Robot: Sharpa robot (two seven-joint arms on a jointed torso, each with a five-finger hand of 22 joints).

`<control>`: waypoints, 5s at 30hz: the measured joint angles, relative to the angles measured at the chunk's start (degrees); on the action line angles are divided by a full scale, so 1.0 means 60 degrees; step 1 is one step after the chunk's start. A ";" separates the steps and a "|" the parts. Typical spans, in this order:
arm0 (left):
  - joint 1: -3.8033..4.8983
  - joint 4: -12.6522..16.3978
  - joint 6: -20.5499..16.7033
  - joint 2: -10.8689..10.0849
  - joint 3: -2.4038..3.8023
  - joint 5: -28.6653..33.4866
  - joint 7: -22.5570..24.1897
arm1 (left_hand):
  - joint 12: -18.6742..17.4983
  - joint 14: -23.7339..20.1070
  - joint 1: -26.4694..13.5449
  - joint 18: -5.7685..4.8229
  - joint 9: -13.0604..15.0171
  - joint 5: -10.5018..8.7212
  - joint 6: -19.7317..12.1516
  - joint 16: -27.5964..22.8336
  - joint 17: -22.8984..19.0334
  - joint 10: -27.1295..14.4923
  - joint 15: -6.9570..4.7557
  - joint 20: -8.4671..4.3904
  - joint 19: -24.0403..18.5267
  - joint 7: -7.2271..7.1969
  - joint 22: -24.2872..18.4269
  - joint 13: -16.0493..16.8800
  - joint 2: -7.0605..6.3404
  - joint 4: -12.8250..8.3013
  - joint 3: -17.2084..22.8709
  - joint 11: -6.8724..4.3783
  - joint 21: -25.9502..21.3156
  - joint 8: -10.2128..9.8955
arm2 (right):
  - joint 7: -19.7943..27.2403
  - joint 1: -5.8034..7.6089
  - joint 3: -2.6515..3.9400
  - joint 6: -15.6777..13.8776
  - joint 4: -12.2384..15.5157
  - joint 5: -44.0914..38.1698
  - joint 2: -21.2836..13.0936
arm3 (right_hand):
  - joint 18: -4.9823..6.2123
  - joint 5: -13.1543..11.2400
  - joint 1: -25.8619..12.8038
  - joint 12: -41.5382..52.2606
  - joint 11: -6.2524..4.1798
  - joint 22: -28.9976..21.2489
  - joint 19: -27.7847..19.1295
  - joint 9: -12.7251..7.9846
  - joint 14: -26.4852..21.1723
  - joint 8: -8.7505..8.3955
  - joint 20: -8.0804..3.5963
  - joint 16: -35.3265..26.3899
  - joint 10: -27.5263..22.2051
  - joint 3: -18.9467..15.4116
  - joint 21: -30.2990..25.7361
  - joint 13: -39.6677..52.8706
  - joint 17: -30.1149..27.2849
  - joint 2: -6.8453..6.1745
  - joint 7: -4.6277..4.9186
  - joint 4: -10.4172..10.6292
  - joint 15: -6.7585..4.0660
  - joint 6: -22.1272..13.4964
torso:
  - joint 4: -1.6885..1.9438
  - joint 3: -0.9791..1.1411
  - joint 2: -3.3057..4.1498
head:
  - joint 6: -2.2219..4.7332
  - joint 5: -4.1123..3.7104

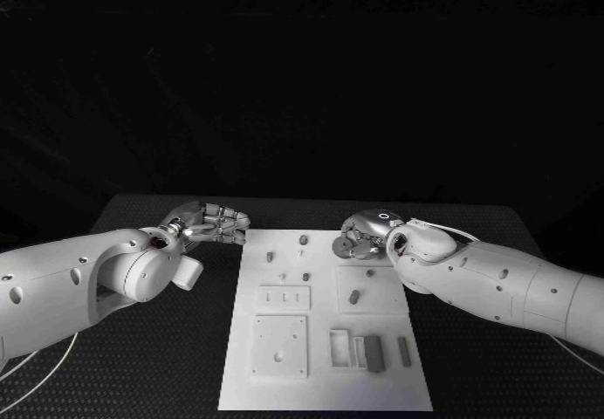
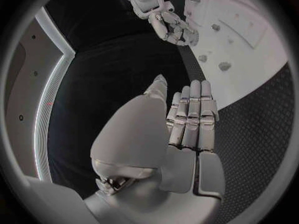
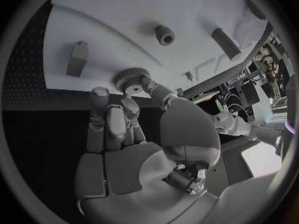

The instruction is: Assemble the parts on the task board

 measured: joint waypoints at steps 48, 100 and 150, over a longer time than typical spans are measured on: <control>0.0000 0.0063 -0.0009 -0.0074 0.0000 -0.0069 -0.0020 | -0.0040 0.0000 0.0000 0.0000 -0.0006 0.0000 0.0000 0.0000 0.0042 0.0000 0.0000 0.0000 0.0000 0.0000 0.0003 0.0006 0.0000 0.0027 0.0027 0.0000 0.0000 0.0000 | -0.0930 0.0121 -0.0048 -0.1559 0.2334 -0.2293 -0.0038 | 0.0003 0.0041 -0.0080 0.0004 -0.0219 0.0000 0.0119 0.0195 0.0064 0.0113 -0.0062 -0.0038 0.0088 0.0214 -0.0001 -0.0292 0.0037 -0.0515 -0.0107 0.0093 -0.0200 0.0343 | -0.0016 0.0001 -0.0007 | 0.0213 0.0041; 0.0003 0.0054 -0.0005 -0.0046 0.0003 -0.0117 -0.0046 | -0.0076 0.0000 0.0000 -0.0001 -0.0021 0.0000 0.0000 -0.0037 0.0075 0.0000 0.0000 0.0000 0.0000 0.0000 -0.0004 0.0010 0.0000 0.0027 0.0027 0.0000 0.0000 0.0000 | -0.1588 -0.0281 -0.0329 -0.1944 0.0882 -0.3060 0.1272 | 0.0003 0.0030 -0.0018 -0.0076 -0.0219 0.0000 0.0195 0.0201 0.0066 0.0019 -0.0044 -0.0073 0.0124 0.0292 -0.0002 -0.0388 0.0006 -0.0730 -0.0205 0.0303 -0.0198 0.0509 | -0.0005 0.0005 0.0001 | 0.0203 0.0074; 0.0042 0.0055 0.0006 -0.0014 0.0006 -0.0153 -0.0075 | -0.0075 0.0000 -0.0039 -0.0003 -0.0028 0.0000 0.0000 -0.0073 0.0099 0.0034 0.0000 0.0000 0.0000 0.0000 0.0000 0.0015 -0.0038 0.0026 0.0027 0.0034 -0.0037 0.0000 | -0.1373 -0.0409 -0.0329 -0.1910 0.0161 -0.2739 0.1686 | 0.0003 0.0029 0.0128 -0.0215 -0.0098 0.0000 0.0207 0.0102 -0.0011 -0.0299 -0.0063 -0.0150 -0.0108 0.0263 -0.0078 -0.0556 -0.0149 -0.0766 0.0010 0.0327 -0.0121 0.0300 | -0.0005 0.0003 -0.0001 | 0.0135 0.0115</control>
